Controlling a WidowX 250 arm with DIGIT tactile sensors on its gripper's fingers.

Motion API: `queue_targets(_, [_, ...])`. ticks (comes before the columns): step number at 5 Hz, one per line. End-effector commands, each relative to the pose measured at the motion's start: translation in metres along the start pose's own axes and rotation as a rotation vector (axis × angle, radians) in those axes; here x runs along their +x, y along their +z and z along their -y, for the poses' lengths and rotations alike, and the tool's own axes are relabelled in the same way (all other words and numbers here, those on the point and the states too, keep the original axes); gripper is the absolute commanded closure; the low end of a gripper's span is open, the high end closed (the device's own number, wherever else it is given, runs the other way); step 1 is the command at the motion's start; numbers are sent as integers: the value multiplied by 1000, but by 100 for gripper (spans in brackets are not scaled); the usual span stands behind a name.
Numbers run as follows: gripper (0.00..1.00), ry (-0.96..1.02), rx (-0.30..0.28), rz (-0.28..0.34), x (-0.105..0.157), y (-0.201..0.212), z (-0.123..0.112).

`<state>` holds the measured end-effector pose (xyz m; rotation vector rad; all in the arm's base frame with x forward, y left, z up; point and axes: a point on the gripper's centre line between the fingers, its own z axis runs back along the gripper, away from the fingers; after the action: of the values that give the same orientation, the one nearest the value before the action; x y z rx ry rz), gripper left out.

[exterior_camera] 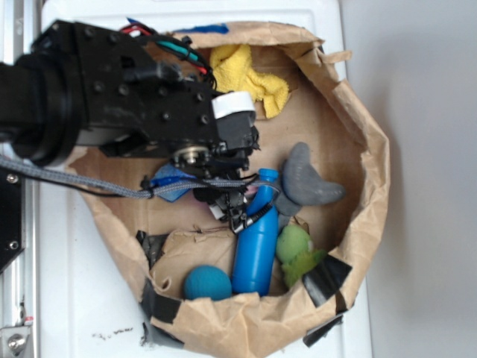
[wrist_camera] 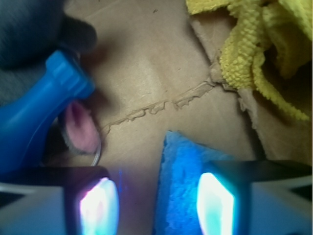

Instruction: Grab the blue sponge.

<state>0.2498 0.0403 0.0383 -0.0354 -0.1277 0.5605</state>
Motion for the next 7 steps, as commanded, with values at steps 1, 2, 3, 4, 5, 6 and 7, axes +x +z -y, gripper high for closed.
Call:
queue_targets(1, [0,-14,-31,8,8,29,-4])
queue_targets(2, [0,-8,-47,-15,11,42,-5])
queue_targets(3, [0,-7,-39,-9,10,38,-8])
queue_targets(4, [0,-13,-37,14,8,31,-14])
queue_targets(5, [0,-28,-49,30,8,26,-24])
queue_targets(6, [0,-40,-40,36,7,19,-28])
queue_targets(7, [0,-68,-41,29,4,14,-36])
